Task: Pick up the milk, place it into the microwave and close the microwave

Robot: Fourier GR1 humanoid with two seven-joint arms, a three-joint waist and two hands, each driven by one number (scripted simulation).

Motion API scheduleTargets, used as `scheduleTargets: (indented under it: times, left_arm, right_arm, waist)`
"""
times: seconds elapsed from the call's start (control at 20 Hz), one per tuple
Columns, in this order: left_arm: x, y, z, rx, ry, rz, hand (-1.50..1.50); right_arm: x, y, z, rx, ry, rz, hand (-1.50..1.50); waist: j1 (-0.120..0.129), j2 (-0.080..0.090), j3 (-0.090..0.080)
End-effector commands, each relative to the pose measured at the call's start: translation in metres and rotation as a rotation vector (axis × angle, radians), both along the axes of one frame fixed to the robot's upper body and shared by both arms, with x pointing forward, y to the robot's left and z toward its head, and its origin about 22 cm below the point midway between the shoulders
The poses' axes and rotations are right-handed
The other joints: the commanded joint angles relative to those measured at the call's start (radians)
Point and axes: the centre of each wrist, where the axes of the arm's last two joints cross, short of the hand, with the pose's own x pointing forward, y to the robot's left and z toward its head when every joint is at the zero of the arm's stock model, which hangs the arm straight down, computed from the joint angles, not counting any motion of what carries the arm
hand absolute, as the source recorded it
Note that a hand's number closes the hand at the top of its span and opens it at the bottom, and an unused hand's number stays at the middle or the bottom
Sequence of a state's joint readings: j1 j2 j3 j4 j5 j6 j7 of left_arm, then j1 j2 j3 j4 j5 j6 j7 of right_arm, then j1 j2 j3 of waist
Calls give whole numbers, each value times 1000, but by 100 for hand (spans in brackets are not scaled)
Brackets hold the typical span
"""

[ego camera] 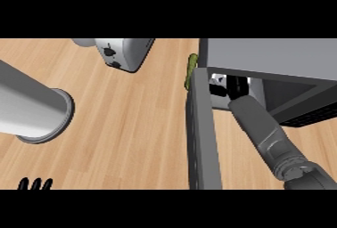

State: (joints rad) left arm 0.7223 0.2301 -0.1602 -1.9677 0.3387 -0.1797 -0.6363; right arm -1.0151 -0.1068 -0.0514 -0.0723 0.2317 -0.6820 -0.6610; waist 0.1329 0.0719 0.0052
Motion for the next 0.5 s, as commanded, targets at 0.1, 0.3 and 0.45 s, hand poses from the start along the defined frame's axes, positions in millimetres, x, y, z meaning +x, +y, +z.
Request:
scheduleTargets:
  times: [0.1, 0.3, 0.45]
  left_arm:
    - [-9, 5, 0, 5, 6, 5, -150]
    - [-9, 2, 7, 8, 7, 12, -150]
    - [-14, -3, 2, 3, 7, 8, -150]
  right_arm:
    - [-7, 16, -9, 285, 11, 89, -150]
    - [-14, -7, -20, 382, 2, 155, -150]
    - [-32, -7, -44, 441, 47, 169, -150]
  waist:
    - [-15, -28, 2]
    - [-45, -35, 2]
    - [-47, -39, 0]
